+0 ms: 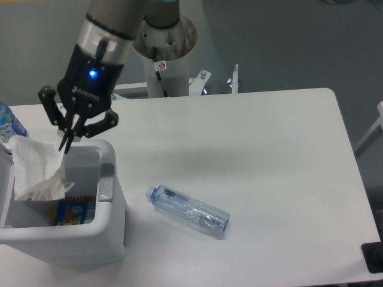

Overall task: Place the trash in the trash can
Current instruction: 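Lower the tissue into the bin and open the gripper, then move the gripper over the clear water bottle and lower it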

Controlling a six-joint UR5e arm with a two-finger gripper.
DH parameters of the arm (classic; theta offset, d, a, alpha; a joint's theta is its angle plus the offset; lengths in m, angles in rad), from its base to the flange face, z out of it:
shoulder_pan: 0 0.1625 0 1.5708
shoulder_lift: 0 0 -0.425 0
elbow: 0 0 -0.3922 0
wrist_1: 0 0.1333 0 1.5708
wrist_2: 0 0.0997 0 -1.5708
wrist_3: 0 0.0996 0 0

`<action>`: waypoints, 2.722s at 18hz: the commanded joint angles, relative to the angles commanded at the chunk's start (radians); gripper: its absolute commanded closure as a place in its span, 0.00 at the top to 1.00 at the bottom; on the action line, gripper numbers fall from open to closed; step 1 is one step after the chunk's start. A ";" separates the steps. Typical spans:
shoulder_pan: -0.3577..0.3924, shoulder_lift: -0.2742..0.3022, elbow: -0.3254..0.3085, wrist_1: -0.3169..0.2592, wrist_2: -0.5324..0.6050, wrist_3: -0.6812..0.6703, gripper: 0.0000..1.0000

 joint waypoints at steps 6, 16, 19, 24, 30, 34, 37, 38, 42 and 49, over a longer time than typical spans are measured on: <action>-0.029 -0.031 0.000 0.000 0.077 0.146 0.07; -0.051 -0.054 0.000 -0.005 0.091 0.160 0.13; -0.051 -0.051 0.000 -0.006 0.091 0.155 0.37; -0.051 -0.045 0.017 -0.005 0.088 0.131 1.00; -0.031 -0.045 0.066 -0.003 0.086 0.054 1.00; 0.041 -0.057 0.110 -0.003 0.057 -0.065 1.00; 0.110 -0.089 0.162 -0.002 0.034 -0.193 1.00; 0.129 -0.092 0.169 -0.002 0.034 -0.217 1.00; 0.196 -0.109 0.166 0.000 0.032 -0.311 1.00; 0.276 -0.153 0.109 0.002 0.162 -0.449 1.00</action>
